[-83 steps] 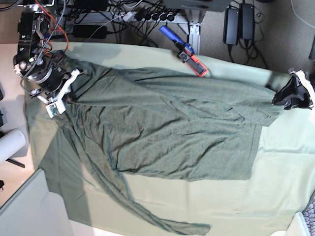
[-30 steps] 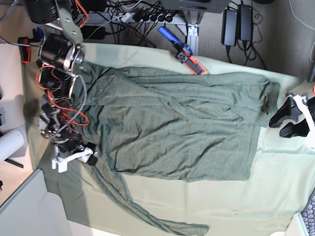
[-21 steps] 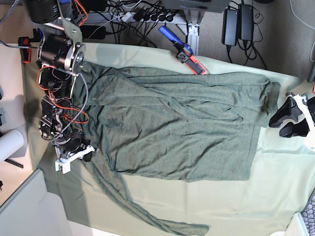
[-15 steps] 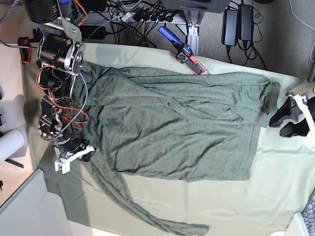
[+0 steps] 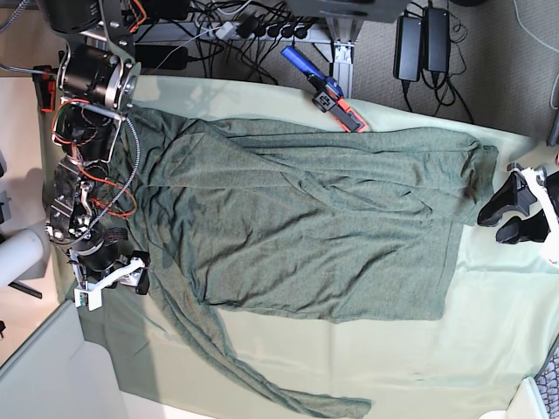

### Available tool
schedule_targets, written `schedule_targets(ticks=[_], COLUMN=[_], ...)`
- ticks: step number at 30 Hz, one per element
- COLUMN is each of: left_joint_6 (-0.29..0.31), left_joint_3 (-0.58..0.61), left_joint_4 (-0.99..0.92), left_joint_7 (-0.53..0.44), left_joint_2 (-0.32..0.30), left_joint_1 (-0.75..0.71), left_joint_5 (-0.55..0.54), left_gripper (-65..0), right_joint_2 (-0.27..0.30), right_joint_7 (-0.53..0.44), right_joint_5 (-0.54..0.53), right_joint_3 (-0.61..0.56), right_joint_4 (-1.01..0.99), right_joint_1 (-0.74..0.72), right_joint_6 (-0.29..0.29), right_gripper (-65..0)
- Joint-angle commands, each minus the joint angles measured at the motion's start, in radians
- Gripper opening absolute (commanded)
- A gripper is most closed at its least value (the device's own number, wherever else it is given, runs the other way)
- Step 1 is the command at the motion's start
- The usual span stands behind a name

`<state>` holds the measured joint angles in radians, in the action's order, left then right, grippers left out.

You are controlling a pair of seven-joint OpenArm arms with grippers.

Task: Fold the T-shirt properly
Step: 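Lower the right gripper onto the shirt's sleeve edge and pinch it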

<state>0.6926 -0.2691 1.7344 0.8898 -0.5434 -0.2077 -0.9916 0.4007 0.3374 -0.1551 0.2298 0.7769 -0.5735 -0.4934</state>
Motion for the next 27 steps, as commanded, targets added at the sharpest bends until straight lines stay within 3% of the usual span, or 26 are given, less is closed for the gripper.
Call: schedule_targets(ticks=[1,8,10,14,15,21,27], left_joint_6=[0.006,0.006,0.006,0.006,0.006,0.006,0.006], left_joint_3=[-0.008,-0.008,-0.008,-0.008,-0.008,-0.008,-0.008], left_joint_4=[0.014,0.013,0.014,0.014,0.014,0.013,0.013], left_joint_7=[-0.018,-0.018,-0.018,-0.018,-0.018,-0.018,-0.018], left_joint_2=[-0.019,-0.019,-0.019,-0.019,-0.019,-0.019,-0.019], left_joint_1=[0.008,0.008,0.008,0.008,0.008,0.008,0.008], left_joint_5=[-0.022,-0.034,-0.04,-0.04,-0.04,-0.036,-0.021], left_gripper=[-28.0,-28.0,-28.0,-28.0,-28.0,-28.0,-28.1], right_joint_2=[0.011,0.011,0.011,0.012,0.012,0.013,0.032], right_joint_7=[-0.045,-0.143,-0.159,-0.158,-0.159,-0.142,-0.026], right_joint_5=[0.002,0.048,0.092,0.114,0.113,0.076,-0.008], right_joint_3=[0.005,-0.001,-0.01,-0.012,-0.012,-0.011,-0.009], right_joint_4=[0.005,-0.105,-0.131,-0.146,-0.146,-0.123,0.068], right_joint_1=[-0.027,-0.027,-0.027,-0.027,-0.027,-0.027,0.067], right_joint_6=[-0.006,-0.005,-0.004,-0.004,-0.004,-0.005,-0.005], right_gripper=[-24.3,-25.6,-34.4,-62.5,-65.0,-65.0,-65.0])
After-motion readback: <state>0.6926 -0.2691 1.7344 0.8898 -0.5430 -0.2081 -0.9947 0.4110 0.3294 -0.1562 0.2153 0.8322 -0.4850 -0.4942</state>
